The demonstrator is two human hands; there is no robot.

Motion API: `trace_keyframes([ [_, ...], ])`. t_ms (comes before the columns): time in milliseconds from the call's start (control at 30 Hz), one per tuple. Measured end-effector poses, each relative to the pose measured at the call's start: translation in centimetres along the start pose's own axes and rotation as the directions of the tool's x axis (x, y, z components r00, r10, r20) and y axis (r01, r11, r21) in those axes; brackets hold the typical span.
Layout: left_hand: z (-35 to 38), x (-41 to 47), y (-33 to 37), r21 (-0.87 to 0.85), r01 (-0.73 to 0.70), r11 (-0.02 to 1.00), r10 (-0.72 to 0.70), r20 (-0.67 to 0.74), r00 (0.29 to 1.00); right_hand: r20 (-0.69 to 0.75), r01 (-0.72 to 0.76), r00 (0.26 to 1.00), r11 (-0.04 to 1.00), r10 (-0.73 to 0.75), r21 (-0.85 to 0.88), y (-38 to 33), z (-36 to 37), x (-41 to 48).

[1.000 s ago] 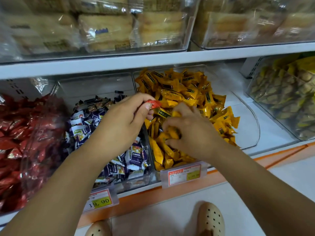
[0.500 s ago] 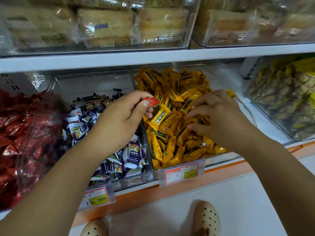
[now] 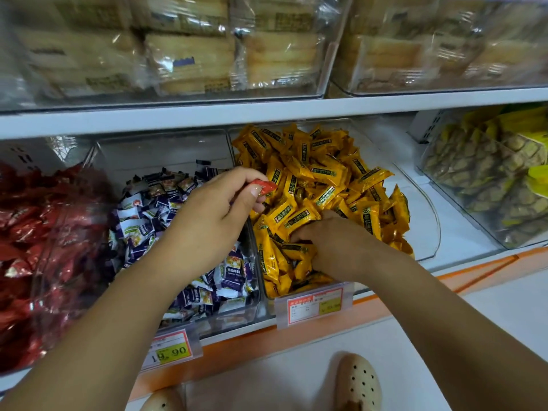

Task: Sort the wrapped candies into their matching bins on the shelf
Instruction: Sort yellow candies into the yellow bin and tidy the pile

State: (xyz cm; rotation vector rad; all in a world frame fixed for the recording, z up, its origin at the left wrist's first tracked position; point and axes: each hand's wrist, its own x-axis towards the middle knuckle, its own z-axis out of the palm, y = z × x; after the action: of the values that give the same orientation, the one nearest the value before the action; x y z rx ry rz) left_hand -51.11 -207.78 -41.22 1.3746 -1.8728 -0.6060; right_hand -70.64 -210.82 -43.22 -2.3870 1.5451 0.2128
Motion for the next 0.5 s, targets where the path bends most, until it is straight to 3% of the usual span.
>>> trace_keyframes([
  [100, -0.1, 0.0, 0.0, 0.006, -0.005, 1.0, 0.005, 0.0, 1.0, -0.063, 0.03, 0.997, 0.997, -0.035, -0.077, -0.3, 0.6, 0.3],
  [233, -0.1, 0.1, -0.1, -0.015, 0.002, 1.0, -0.002, 0.003, 1.0, -0.021, 0.071, 0.997, 0.976, -0.076, -0.207, -0.1, 1.1, 0.3],
  [333, -0.2, 0.1, -0.2, -0.001, 0.005, 1.0, -0.005, 0.007, 1.0, -0.031, 0.061, 0.997, 0.978, -0.068, -0.199, -0.1, 1.1, 0.2],
  [500, -0.1, 0.0, -0.1, 0.011, 0.002, 1.0, -0.002, 0.003, 1.0, -0.171, 0.014, 0.984, 0.985, -0.044, -0.174, -0.7, 1.5, 0.3],
])
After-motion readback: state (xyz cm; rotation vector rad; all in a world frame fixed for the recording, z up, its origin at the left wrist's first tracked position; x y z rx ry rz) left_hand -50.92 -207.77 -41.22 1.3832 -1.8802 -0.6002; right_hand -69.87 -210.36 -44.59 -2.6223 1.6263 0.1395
